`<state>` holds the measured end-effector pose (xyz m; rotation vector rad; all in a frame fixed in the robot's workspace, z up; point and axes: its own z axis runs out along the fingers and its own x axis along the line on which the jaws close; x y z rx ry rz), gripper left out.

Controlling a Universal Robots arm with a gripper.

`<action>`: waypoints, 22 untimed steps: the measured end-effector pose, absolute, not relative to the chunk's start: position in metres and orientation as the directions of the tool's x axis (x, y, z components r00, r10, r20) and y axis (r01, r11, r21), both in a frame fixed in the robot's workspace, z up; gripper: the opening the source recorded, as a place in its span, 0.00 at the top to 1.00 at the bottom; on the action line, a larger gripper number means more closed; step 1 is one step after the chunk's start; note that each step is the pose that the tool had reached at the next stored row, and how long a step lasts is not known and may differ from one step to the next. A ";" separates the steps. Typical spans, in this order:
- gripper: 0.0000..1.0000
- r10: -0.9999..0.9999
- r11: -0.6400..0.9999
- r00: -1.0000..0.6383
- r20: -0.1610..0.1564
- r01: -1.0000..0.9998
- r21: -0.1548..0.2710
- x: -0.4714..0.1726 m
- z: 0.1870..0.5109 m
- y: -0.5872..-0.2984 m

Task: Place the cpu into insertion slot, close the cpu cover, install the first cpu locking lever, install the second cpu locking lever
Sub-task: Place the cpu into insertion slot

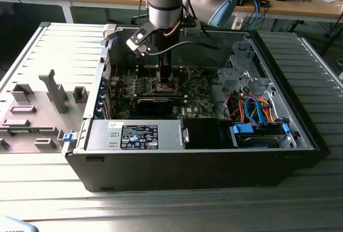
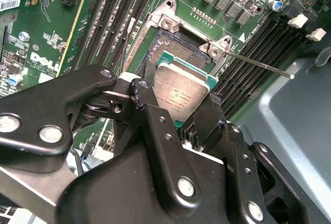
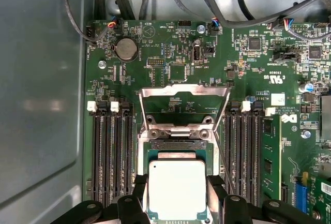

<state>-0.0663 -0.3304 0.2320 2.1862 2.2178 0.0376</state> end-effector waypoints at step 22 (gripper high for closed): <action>0.46 1.000 0.014 -0.014 -0.002 0.999 0.036 -0.066 0.220 -0.330</action>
